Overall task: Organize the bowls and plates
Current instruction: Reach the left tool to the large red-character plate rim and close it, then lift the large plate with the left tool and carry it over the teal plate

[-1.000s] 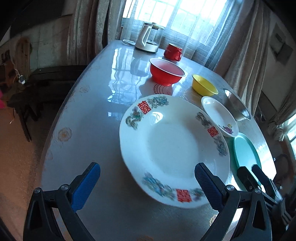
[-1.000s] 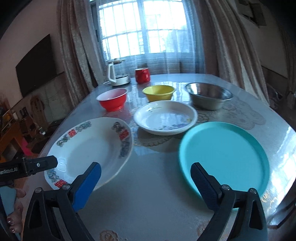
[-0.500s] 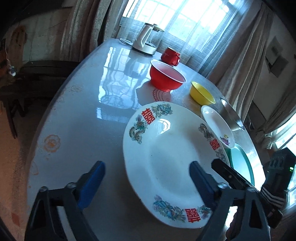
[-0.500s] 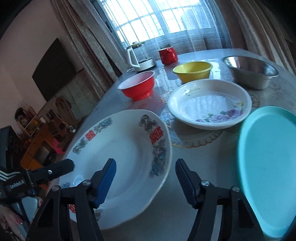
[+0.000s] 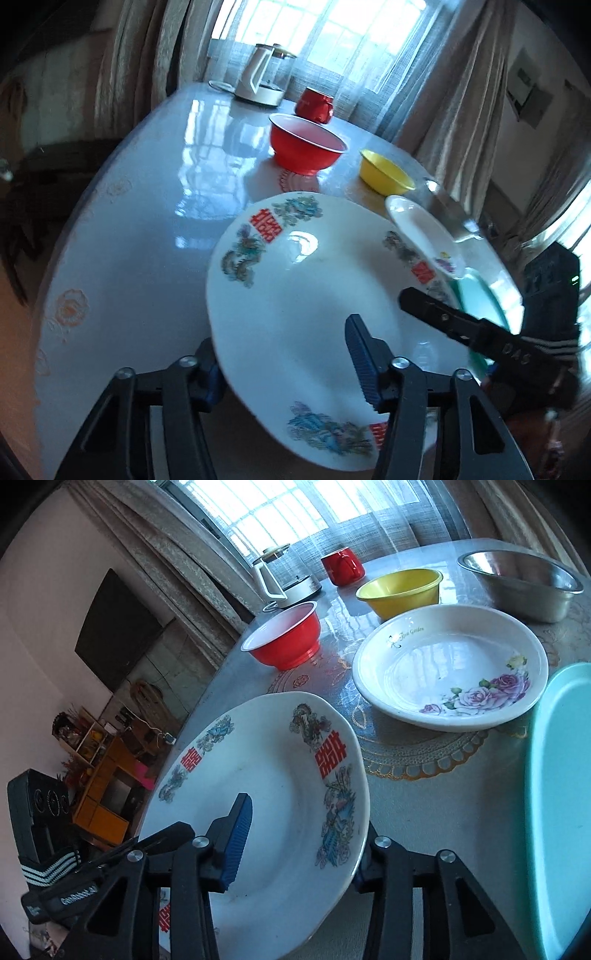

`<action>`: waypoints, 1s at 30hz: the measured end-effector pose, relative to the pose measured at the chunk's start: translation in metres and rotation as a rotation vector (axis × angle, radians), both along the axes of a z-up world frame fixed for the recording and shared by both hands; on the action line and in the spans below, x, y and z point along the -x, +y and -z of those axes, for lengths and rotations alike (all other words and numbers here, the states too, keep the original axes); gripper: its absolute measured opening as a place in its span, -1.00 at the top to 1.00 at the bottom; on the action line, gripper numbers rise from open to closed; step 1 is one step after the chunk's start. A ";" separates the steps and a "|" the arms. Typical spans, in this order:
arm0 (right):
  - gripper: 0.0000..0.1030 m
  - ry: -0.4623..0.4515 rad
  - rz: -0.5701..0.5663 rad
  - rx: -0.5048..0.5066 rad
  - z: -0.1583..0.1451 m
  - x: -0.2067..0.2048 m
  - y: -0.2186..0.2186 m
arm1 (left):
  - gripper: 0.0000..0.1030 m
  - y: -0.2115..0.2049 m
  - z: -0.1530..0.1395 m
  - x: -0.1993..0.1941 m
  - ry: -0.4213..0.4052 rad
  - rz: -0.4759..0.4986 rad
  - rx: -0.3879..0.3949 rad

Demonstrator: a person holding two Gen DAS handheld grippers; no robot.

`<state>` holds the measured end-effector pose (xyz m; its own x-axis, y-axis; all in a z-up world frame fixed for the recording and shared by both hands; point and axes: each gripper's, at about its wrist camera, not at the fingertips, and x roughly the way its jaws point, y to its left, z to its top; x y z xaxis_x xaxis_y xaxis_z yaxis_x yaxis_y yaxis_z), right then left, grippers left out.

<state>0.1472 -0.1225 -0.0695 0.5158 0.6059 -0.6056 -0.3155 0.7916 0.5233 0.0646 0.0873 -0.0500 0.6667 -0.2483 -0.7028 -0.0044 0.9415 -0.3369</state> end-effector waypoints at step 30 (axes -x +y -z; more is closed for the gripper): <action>0.51 -0.121 0.026 0.167 -0.007 0.043 -0.018 | 0.20 -0.039 -0.003 0.016 -0.087 0.207 -0.086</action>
